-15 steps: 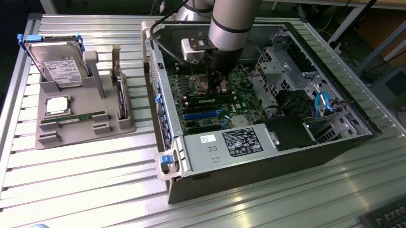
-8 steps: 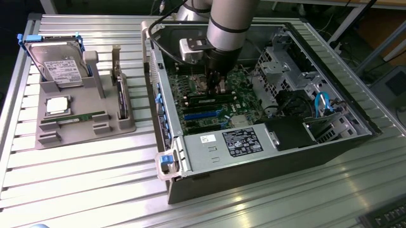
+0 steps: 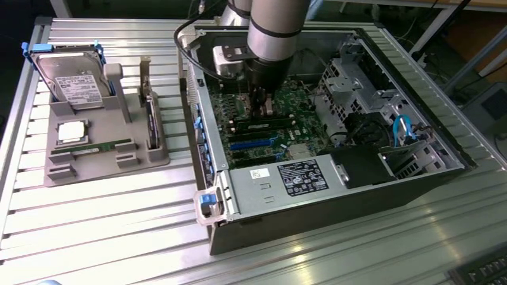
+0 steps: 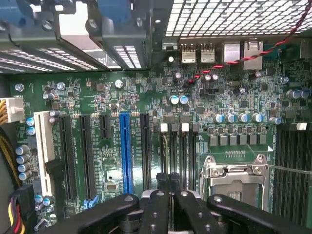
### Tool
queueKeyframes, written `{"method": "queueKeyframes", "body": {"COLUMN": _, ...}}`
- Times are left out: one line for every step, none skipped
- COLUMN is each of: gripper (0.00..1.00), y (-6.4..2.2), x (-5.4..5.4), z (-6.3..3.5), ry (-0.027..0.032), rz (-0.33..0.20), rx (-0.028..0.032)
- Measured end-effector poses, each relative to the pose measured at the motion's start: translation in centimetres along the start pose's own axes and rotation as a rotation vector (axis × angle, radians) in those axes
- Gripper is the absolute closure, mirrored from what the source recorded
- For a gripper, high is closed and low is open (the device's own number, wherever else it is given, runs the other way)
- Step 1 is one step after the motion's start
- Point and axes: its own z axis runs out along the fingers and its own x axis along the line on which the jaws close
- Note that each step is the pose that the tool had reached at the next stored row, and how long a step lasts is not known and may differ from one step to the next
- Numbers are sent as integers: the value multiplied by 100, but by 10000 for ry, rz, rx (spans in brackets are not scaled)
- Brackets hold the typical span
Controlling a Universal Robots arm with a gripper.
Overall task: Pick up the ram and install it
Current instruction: 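Press down the ram until it locks into place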
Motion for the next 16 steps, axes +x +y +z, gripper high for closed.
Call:
{"method": "queueKeyframes", "body": {"gripper": 89, "y": 5, "x": 1, "z": -1, "ry": 2, "rz": -1, "rx": 12}}
{"method": "queueKeyframes", "body": {"gripper": 89, "y": 9, "x": 1, "z": 0, "ry": 0, "rz": -1, "rx": 20}}
{"method": "queueKeyframes", "body": {"gripper": 89, "y": 9, "x": 1, "z": 0, "ry": -1, "rz": -2, "rx": 21}}
{"method": "queueKeyframes", "body": {"gripper": 89, "y": 9, "x": 1, "z": 0, "ry": -1, "rz": -2, "rx": 21}}
{"method": "queueKeyframes", "body": {"gripper": 89, "y": 10, "x": 1, "z": 1, "ry": 0, "rz": -1, "rx": 21}}
{"method": "queueKeyframes", "body": {"gripper": 89, "y": 13, "x": 2, "z": 6, "ry": -1, "rz": -1, "rx": 23}}
{"method": "queueKeyframes", "body": {"gripper": 89, "y": 16, "x": 2, "z": 17, "ry": -1, "rz": -1, "rx": 25}}
{"method": "queueKeyframes", "body": {"gripper": 89, "y": 17, "x": 2, "z": 21, "ry": 0, "rz": -2, "rx": 25}}
{"method": "queueKeyframes", "body": {"gripper": 89, "y": 18, "x": 2, "z": 27, "ry": -1, "rz": -1, "rx": 25}}
{"method": "queueKeyframes", "body": {"gripper": 89, "y": 18, "x": 2, "z": 38, "ry": -1, "rz": -1, "rx": 26}}
{"method": "queueKeyframes", "body": {"gripper": 89, "y": 19, "x": 2, "z": 49, "ry": -1, "rz": -1, "rx": 27}}
{"method": "queueKeyframes", "body": {"gripper": 89, "y": 20, "x": 2, "z": 57, "ry": -1, "rz": -1, "rx": 27}}
{"method": "queueKeyframes", "body": {"gripper": 89, "y": 20, "x": 2, "z": 62, "ry": 0, "rz": -1, "rx": 28}}
{"method": "queueKeyframes", "body": {"gripper": 89, "y": 21, "x": 3, "z": 66, "ry": 0, "rz": -1, "rx": 28}}
{"method": "queueKeyframes", "body": {"gripper": 89, "y": 21, "x": 3, "z": 69, "ry": 1, "rz": -1, "rx": 27}}
{"method": "queueKeyframes", "body": {"gripper": 89, "y": 21, "x": 3, "z": 69, "ry": 2, "rz": -1, "rx": 27}}
